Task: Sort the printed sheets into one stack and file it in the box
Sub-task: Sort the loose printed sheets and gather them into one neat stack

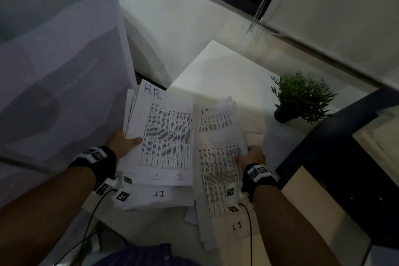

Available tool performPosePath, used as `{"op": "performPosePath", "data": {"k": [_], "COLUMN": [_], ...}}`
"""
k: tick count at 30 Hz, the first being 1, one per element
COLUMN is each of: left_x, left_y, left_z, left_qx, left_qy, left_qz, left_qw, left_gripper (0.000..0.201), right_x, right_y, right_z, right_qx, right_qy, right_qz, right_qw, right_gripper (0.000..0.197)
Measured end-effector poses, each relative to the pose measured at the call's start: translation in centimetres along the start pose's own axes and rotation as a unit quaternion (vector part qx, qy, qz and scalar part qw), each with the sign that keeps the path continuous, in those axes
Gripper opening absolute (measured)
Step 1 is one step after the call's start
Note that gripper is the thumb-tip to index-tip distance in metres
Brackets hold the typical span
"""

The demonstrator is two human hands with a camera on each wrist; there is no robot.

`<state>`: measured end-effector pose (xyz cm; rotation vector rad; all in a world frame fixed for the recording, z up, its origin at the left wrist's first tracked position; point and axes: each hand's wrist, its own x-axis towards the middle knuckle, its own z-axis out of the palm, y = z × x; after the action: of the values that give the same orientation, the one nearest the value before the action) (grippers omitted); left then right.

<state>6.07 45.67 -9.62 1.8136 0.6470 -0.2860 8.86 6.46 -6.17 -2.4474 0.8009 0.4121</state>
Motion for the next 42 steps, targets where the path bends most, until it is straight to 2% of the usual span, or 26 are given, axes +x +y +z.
{"op": "performPosePath", "data": {"k": [3, 7, 11, 15, 20, 24, 26, 29, 31, 32, 35, 38, 42], "left_x": [-0.1, -0.1, -1.3, -2.0, -1.9, -2.3, -2.9, -2.7, -2.9, -2.8, -2.5, -2.3, -2.4], "left_y": [-0.4, -0.7, 0.5, 1.1, 1.0, 0.9, 1.3, 1.2, 1.1, 0.9, 0.5, 0.8, 1.2], "left_z": [-0.3, -0.7, -0.7, -0.4, -0.2, 0.6, 1.1, 1.8, 1.8, 1.8, 1.6, 2.1, 3.5], "left_qx": [-0.006, -0.002, 0.019, 0.017, 0.014, 0.076, 0.094, 0.098, 0.037, -0.006, -0.080, -0.065, -0.002], "left_qy": [-0.001, -0.003, -0.002, -0.009, -0.024, -0.030, -0.031, -0.040, -0.041, -0.044, -0.031, -0.011, 0.020], "left_qz": [-0.008, -0.007, -0.006, 0.003, -0.017, -0.030, -0.036, -0.021, -0.043, -0.064, -0.120, -0.097, -0.069], "left_qw": [1.000, 1.000, 1.000, 1.000, 0.999, 0.996, 0.994, 0.994, 0.998, 0.997, 0.989, 0.993, 0.997], "left_gripper": [0.057, 0.061, 0.054, 0.053, 0.054, 0.074, 0.079, 0.054, 0.042, 0.045, 0.068, 0.065, 0.073], "right_x": [-1.1, -2.8, -3.6, -5.0, -6.1, -6.1, -5.8, -5.2, -4.7, -4.3, -3.4, -3.0, -2.9], "right_y": [-1.1, -2.7, -3.6, -4.8, -7.4, -8.7, -9.1, -9.2, -8.7, -8.3, -7.2, -6.8, -7.1], "right_z": [-1.5, -3.7, -5.7, -8.7, -13.2, -14.6, -12.9, -7.6, -3.1, -1.1, 3.4, 5.3, 7.1], "right_qx": [0.037, 0.091, 0.125, 0.167, 0.261, 0.332, 0.348, 0.306, 0.274, 0.250, 0.119, 0.080, 0.051], "right_qy": [0.044, 0.113, 0.141, 0.190, 0.186, 0.119, 0.073, -0.009, -0.074, -0.089, -0.061, -0.025, -0.020], "right_qz": [-0.018, -0.089, -0.131, -0.190, -0.234, -0.223, -0.205, -0.153, -0.104, -0.090, -0.098, -0.079, -0.081], "right_qw": [0.998, 0.985, 0.973, 0.949, 0.918, 0.909, 0.912, 0.940, 0.953, 0.960, 0.986, 0.993, 0.995], "right_gripper": [0.041, 0.022, 0.016, 0.019, 0.030, 0.010, 0.008, 0.015, 0.018, 0.017, 0.013, 0.027, 0.024]}}
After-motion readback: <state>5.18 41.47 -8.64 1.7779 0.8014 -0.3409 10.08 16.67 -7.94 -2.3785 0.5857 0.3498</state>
